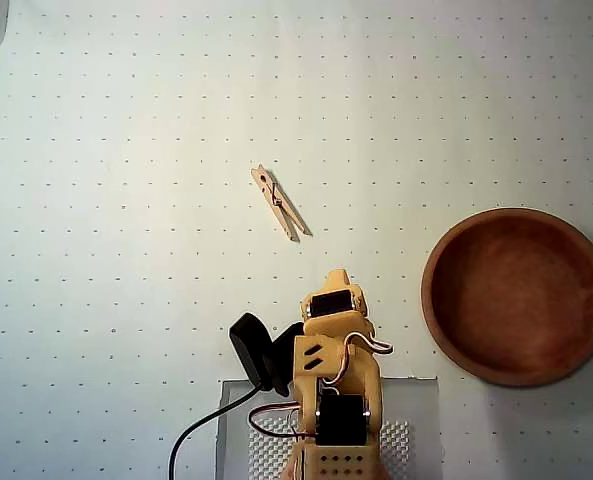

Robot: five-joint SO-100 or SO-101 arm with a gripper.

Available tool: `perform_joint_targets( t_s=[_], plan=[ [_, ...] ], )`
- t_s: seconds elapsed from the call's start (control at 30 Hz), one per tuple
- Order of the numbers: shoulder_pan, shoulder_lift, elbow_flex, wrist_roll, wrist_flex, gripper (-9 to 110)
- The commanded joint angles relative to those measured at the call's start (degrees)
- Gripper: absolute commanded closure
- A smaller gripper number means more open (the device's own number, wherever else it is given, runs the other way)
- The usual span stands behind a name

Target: Grasp a clothespin and put it in the bowl.

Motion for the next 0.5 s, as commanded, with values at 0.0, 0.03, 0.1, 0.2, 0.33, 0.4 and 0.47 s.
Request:
perform_joint_targets(
  t_s=[0.0,0.03,0.1,0.2,0.33,0.4,0.47],
  plan=[
    [0.3,-8.9,-11.7,-4.0,-0.3,105],
    [0.3,-12.7,-15.5,-5.1,-0.3,105],
    [0.3,-19.0,-21.4,-6.8,0.3,105],
    [0.4,-30.2,-32.0,-8.9,0.4,105],
    [0.4,-42.2,-43.2,-11.3,0.4,105],
    [0.4,-47.4,-47.4,-13.4,0.6,105],
    [0.4,-54.1,-51.8,-17.8,2.8,105]
  ],
)
